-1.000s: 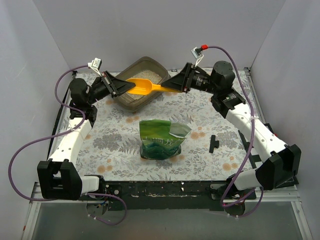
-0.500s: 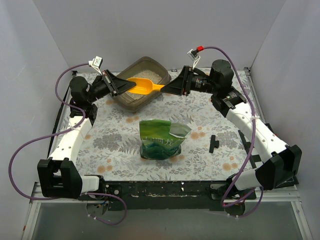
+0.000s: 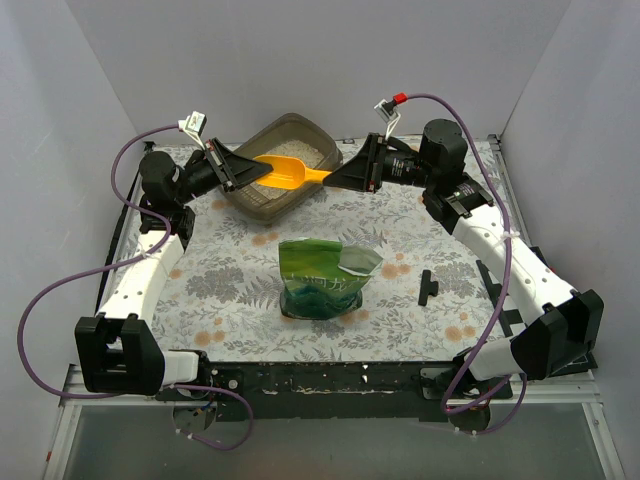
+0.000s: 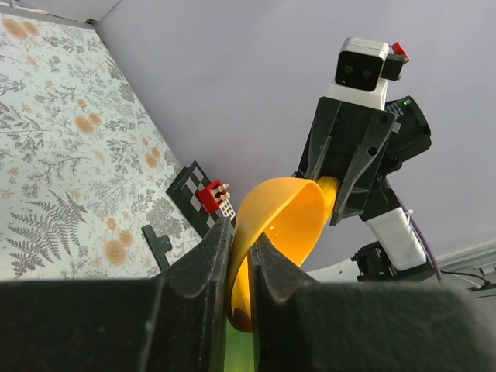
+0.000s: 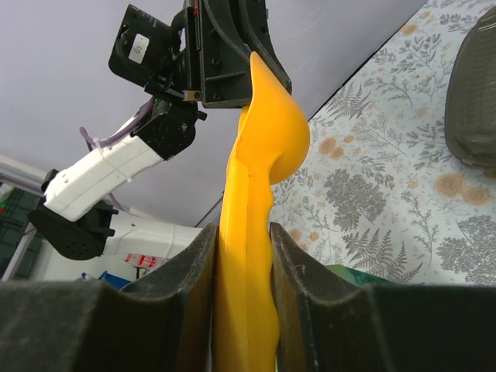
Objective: Fill the litter box with clean litter
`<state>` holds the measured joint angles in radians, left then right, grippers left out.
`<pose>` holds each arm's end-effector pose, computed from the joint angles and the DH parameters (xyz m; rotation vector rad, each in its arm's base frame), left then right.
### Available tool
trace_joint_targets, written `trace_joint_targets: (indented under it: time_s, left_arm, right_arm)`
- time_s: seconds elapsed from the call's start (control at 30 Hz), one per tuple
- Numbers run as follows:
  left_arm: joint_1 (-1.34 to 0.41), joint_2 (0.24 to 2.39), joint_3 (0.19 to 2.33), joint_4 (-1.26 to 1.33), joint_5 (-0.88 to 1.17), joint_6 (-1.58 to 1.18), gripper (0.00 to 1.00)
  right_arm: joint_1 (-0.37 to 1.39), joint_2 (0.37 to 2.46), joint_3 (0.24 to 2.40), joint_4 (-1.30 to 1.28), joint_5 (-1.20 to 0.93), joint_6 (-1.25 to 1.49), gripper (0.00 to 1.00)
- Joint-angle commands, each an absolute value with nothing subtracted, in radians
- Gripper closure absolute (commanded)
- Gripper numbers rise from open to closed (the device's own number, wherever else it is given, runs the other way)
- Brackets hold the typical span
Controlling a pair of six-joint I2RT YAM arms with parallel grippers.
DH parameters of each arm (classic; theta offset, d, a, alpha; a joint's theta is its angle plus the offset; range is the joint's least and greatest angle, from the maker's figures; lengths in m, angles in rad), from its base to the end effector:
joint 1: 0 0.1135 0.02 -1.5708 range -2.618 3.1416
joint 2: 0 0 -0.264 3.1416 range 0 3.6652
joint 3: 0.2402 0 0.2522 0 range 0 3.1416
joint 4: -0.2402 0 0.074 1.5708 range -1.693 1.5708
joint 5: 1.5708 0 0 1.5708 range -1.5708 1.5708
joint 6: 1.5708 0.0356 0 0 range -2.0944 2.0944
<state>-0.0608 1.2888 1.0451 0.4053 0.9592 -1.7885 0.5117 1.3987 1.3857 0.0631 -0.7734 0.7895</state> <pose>0.2896 -0.0468 0.3814 -0.5932 1.8216 -2.0465 0.2667 0.1783 0.4354 -0.4662 1.7136 1.5685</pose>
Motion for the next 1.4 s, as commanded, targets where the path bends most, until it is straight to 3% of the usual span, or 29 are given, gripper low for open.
trace_joint_targets:
  time_s: [0.0, 0.07, 0.17, 0.37, 0.53, 0.87, 1.03, 1.37]
  left_arm:
    - [-0.061, 1.296, 1.086, 0.417, 0.959, -1.769, 1.00]
    - [-0.060, 1.296, 1.089, 0.419, 0.962, -1.767, 1.00]
    - [-0.060, 1.295, 1.094, 0.419, 0.979, -1.769, 1.00]
    - [-0.060, 1.278, 1.092, 0.425, 1.069, -1.758, 0.53]
    - [-0.063, 1.217, 1.057, 0.396, 1.155, -1.704, 0.36]
    - [-0.201, 1.108, 1.088, -0.074, 1.204, -1.309, 0.32]
    - [-0.294, 1.071, 1.104, -0.354, 1.112, -1.048, 0.29]
    - [-0.379, 1.005, 1.037, -0.440, 0.953, -0.879, 0.20]
  right_arm:
    - [0.518, 1.394, 1.431, 0.094, -0.811, 0.773, 0.79]
    - [0.518, 1.396, 1.436, 0.077, -0.807, 0.756, 0.99]
    - [0.518, 1.387, 1.442, 0.045, -0.795, 0.723, 0.99]
    - [0.509, 1.339, 1.482, -0.112, -0.746, 0.623, 0.99]
    - [0.463, 1.261, 1.551, -0.348, -0.684, 0.488, 0.99]
    - [0.368, 1.094, 1.548, -0.708, -0.626, 0.275, 0.99]
    - [0.368, 1.031, 1.532, -0.790, -0.592, 0.226, 0.99]
    - [0.368, 0.945, 1.480, -0.815, -0.581, 0.235, 0.99]
